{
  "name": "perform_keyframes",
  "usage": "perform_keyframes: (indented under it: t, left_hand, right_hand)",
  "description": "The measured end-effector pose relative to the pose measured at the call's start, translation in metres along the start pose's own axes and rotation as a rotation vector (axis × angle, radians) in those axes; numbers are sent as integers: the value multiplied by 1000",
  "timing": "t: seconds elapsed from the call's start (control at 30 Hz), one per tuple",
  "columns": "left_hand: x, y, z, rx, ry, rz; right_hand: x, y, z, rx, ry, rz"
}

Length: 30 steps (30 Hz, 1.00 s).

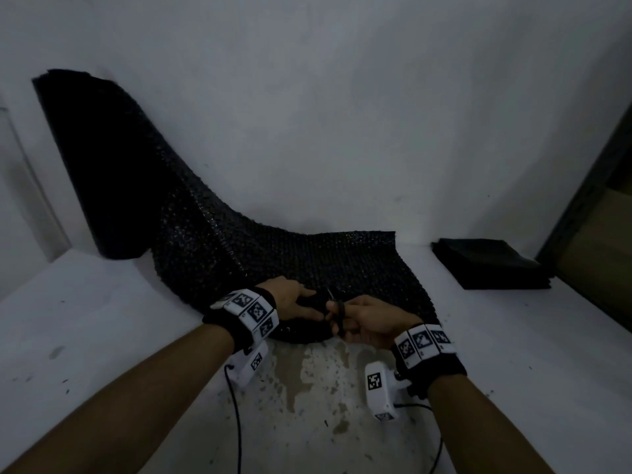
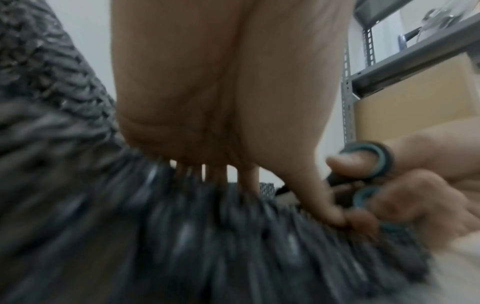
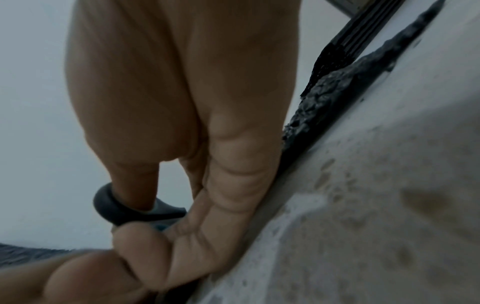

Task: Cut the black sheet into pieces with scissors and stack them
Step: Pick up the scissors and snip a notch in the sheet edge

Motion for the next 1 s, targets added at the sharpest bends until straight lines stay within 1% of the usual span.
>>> perform_keyframes:
  t: [0.1, 0.17, 0.23, 0.33, 0.4, 0.63, 0.77, 0.87, 1.0]
  left_hand:
    - [0, -6, 13, -53, 24, 19]
    - [0, -11, 14, -75, -9, 61]
    - [-1, -15, 11, -28, -48, 69]
    - [2, -19, 7, 42, -49, 46]
    - [4, -21, 6, 39, -44, 38]
    - [6, -23, 5, 14, -60, 24]
    - [6, -24, 4, -5, -69, 16]
    - [7, -23, 2, -26, -69, 6]
    - [7, -24, 1, -47, -74, -3]
  right_hand:
    - [1, 2, -1, 12, -3, -18]
    - [0, 4, 1, 37, -7, -31]
    - [0, 6, 3, 43, -28, -52]
    - [4, 7, 4, 36, -9, -56]
    - [8, 6, 4, 43, -10, -58]
    - [21, -4, 5, 99, 10, -157]
    - [23, -10, 5, 84, 23, -177]
    - [23, -15, 6, 70, 51, -170]
    - [22, -22, 2, 25, 22, -149]
Point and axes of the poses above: each hand's wrist, its own y-axis away from the middle knuckle, its own z-axis out of the back of the hand, x = y × z, the point moved 1 cm from there along -y, towards the middle knuckle, and after that the axes turned 15 degrees about z, right-handed, at the moved point
